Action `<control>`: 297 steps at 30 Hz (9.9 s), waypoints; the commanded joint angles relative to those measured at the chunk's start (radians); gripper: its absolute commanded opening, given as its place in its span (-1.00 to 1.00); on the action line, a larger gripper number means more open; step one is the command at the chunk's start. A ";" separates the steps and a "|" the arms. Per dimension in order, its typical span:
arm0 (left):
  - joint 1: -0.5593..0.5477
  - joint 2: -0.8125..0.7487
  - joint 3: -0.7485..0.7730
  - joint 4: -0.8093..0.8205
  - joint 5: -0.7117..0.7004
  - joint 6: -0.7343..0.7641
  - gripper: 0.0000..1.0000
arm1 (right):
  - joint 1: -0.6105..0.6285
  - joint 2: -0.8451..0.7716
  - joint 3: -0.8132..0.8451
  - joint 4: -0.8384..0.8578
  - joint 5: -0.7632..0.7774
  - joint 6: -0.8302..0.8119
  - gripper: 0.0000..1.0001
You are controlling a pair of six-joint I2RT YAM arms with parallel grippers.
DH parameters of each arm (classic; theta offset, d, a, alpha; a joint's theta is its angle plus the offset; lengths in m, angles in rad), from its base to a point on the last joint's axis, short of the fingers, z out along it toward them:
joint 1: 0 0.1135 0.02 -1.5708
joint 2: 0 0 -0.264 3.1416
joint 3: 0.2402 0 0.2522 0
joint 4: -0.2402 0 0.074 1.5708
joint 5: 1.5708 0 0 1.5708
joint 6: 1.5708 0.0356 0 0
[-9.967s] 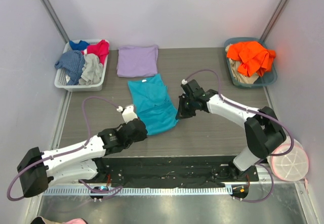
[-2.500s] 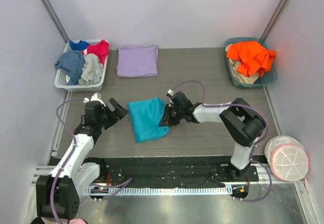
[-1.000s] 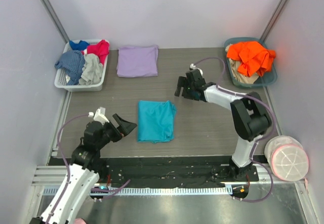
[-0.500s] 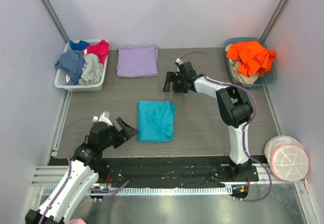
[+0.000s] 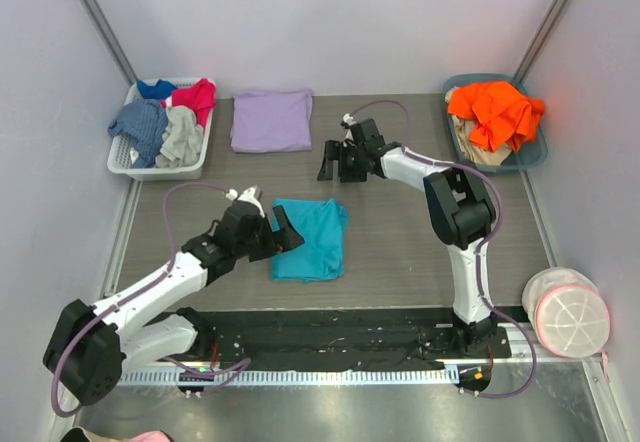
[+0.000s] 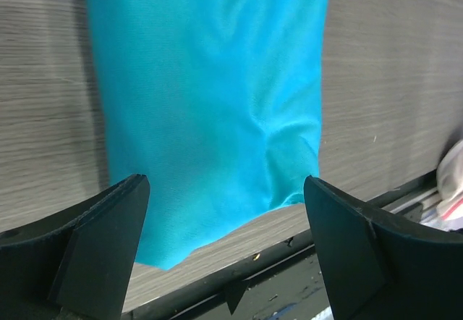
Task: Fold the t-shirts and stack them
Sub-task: Fold the tshirt, then neatly place the folded tshirt to the corner
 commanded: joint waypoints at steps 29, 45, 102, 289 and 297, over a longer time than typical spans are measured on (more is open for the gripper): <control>-0.546 0.061 -0.128 -0.050 -0.685 -0.331 0.99 | 0.067 0.024 -0.085 -0.068 -0.187 0.020 0.67; -0.347 0.322 -0.059 0.298 -0.539 -0.135 0.99 | 0.097 -0.269 -0.591 0.112 -0.151 0.155 0.65; -0.042 0.012 0.243 -0.064 -0.429 0.177 0.93 | 0.265 -0.609 -0.547 0.029 0.124 0.124 0.66; 0.034 1.130 0.922 0.289 0.196 0.307 -1.00 | 0.264 -1.107 -0.822 -0.334 0.412 0.206 0.64; 0.035 1.342 1.292 0.251 0.099 0.278 -1.00 | 0.265 -1.087 -0.834 -0.324 0.443 0.215 0.64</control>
